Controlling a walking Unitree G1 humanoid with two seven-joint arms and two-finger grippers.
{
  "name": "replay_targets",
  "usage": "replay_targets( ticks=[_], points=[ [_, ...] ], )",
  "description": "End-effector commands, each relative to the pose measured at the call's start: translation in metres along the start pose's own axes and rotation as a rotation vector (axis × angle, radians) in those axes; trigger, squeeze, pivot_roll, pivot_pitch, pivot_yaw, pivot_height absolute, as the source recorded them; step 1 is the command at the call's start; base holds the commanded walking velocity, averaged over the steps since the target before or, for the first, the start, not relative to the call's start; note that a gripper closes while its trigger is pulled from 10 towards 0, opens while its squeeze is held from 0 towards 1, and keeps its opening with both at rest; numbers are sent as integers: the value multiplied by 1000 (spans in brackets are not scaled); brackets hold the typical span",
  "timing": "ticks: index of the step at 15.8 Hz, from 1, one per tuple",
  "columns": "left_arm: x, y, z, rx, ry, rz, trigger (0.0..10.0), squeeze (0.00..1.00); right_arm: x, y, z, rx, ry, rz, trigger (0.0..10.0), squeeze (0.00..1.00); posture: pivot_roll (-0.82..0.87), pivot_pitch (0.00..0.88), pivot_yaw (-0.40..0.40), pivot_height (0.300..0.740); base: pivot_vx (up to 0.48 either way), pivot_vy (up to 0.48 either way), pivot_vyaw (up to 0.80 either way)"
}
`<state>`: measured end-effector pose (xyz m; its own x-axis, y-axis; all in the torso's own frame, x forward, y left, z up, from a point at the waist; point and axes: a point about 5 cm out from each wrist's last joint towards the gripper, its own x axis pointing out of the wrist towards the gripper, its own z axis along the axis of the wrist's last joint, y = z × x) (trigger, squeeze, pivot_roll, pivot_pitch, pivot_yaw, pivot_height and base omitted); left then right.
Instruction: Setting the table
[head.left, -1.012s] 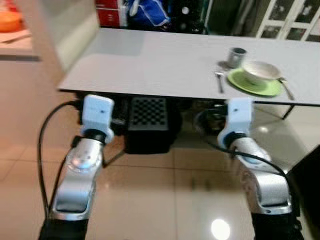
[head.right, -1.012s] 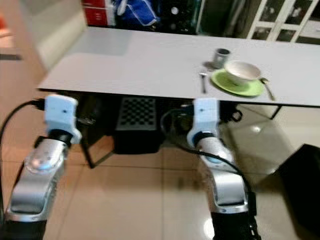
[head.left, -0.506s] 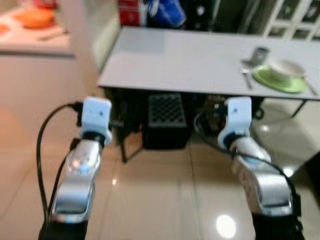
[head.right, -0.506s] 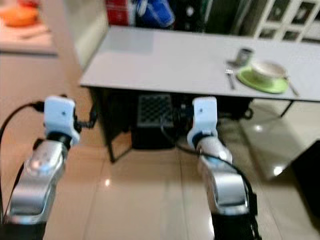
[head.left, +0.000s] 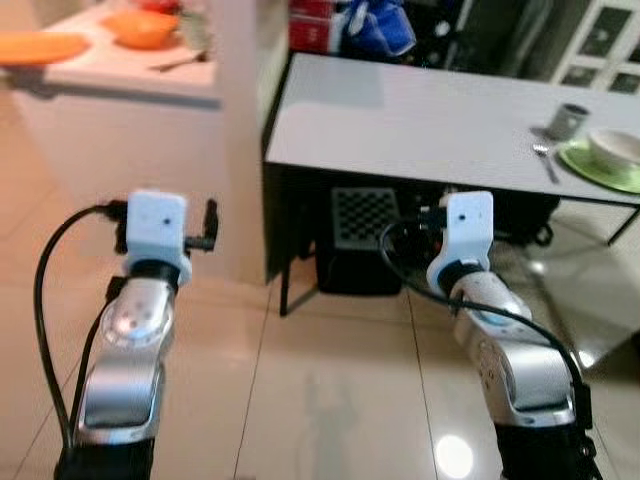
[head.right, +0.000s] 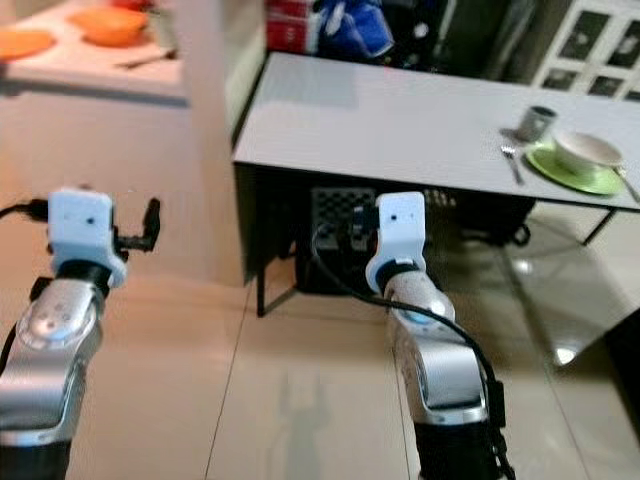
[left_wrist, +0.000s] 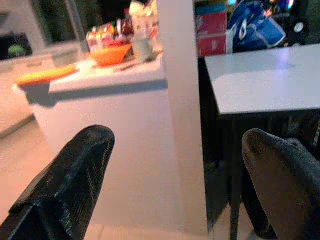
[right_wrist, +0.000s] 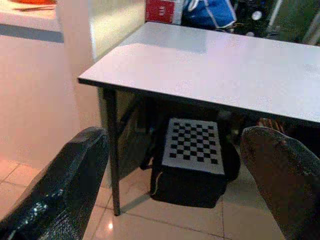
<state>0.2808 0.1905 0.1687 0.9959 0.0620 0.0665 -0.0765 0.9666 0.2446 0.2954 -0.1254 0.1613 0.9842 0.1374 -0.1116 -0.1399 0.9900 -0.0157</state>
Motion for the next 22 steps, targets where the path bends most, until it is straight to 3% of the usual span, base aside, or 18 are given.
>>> replay_targets(
  ticks=[1, 5, 7, 11, 22],
  points=[
    [-1, -11, 6, -15, -18, -30, 10000, 0, 0, -5, -4, 0, 13, -18, 10000, 0, 57, 0, -50, 740, 0, 0, 0],
    [-1, -15, 8, -9, -31, -40, 10000, 0, 2, -4, 0, 12, -9, -7, 10000, 0, 52, 0, -49, 740, 0, 0, 0],
    [-1, -17, 7, -17, -31, -38, 10000, 0, 2, -1, 3, -26, -20, 25, 10000, 0, 43, 0, -45, 740, 157, 0, 0],
    [0, -18, 8, -21, -34, -46, 10000, 0, 2, 9, 7, -35, -45, 71, 10000, 0, 42, 0, -40, 740, 363, 0, 800],
    [-1, -16, 9, -8, -36, -37, 10000, 0, -1, 10, 7, -44, -55, 103, 10000, 0, 24, 0, -36, 740, 413, 0, 800]
  ],
)
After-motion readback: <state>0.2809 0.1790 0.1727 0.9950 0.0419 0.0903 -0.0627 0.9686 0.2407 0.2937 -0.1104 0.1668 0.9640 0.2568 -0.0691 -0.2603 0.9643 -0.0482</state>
